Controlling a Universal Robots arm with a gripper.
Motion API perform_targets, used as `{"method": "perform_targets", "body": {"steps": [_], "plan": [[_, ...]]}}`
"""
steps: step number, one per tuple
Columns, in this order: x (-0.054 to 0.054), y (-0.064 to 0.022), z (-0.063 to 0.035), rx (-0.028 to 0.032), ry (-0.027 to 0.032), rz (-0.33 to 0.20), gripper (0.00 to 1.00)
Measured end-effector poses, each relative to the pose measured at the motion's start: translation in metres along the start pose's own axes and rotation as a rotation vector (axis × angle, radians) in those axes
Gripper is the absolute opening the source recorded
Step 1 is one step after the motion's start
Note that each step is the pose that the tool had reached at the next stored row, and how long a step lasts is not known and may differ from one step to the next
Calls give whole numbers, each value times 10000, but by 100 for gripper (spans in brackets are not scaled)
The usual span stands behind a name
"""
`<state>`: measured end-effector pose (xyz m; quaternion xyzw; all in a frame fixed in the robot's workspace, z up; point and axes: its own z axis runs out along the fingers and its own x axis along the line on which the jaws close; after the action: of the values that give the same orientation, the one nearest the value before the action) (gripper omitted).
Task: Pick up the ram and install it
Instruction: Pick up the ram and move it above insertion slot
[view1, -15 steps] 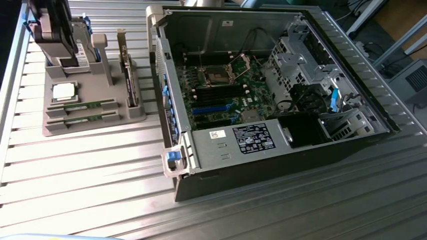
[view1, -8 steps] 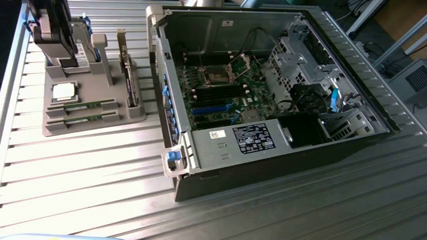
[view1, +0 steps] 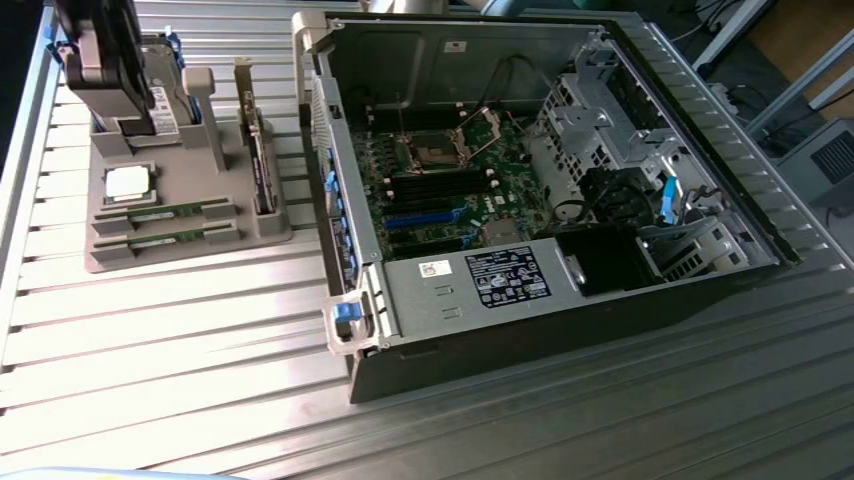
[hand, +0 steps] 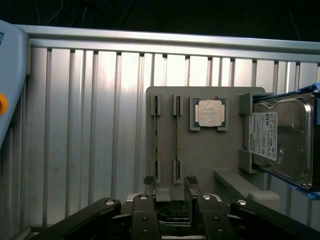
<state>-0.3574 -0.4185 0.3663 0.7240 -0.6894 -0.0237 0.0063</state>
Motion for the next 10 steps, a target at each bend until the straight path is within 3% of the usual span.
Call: {"method": "perform_targets", "body": {"steps": [10], "plan": [[0,21,25,-1,1,0,36]]}}
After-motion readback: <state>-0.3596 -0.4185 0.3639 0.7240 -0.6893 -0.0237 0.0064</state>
